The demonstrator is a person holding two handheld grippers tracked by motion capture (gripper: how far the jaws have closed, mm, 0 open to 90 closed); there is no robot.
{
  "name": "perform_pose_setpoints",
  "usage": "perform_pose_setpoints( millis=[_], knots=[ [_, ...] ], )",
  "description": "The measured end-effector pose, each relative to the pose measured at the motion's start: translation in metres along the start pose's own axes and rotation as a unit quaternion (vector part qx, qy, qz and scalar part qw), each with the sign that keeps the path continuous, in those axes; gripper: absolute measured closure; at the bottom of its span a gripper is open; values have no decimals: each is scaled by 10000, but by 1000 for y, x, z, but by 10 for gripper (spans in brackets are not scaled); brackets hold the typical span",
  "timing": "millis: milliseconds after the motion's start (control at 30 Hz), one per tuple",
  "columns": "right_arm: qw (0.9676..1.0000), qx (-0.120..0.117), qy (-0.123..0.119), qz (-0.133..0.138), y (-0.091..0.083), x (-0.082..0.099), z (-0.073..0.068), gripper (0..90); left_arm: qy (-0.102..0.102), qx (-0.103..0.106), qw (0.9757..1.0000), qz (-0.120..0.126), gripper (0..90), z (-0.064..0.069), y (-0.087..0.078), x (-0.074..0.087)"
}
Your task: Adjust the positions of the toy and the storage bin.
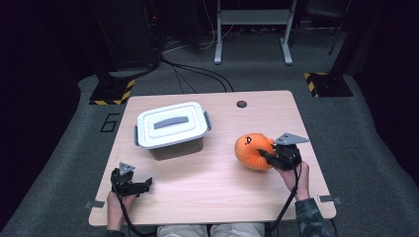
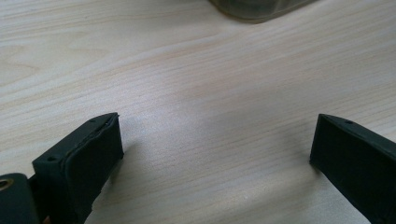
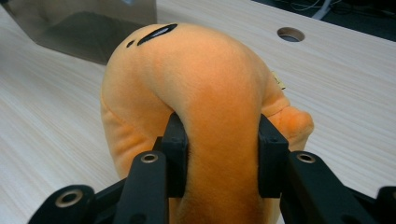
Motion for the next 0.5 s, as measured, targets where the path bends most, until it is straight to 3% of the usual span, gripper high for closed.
perform_pose_setpoints(
  millis=[133, 300, 500],
  knots=[
    [9999, 106, 85, -36, -3, 5, 9, 634, 0, 0, 10000, -1, 22, 0, 0, 0],
    [9989, 401, 195, -149, -9, 12, 24, 633, 0, 3, 10000, 0, 22, 0, 0, 0],
    [9944, 896, 482, -279, -15, 24, 47, 630, 1, -2, 10000, -2, 22, 0, 0, 0]
  ],
)
Point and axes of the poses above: each handheld gripper's, and its own axes: y roughly forward along the jaws, x roughly out of its underside, z roughly to its right, the point moved 9 cm from there along y, roughly forward along the jaws, and after that the axes turned 10 degrees about -y, right-handed, at the moved point
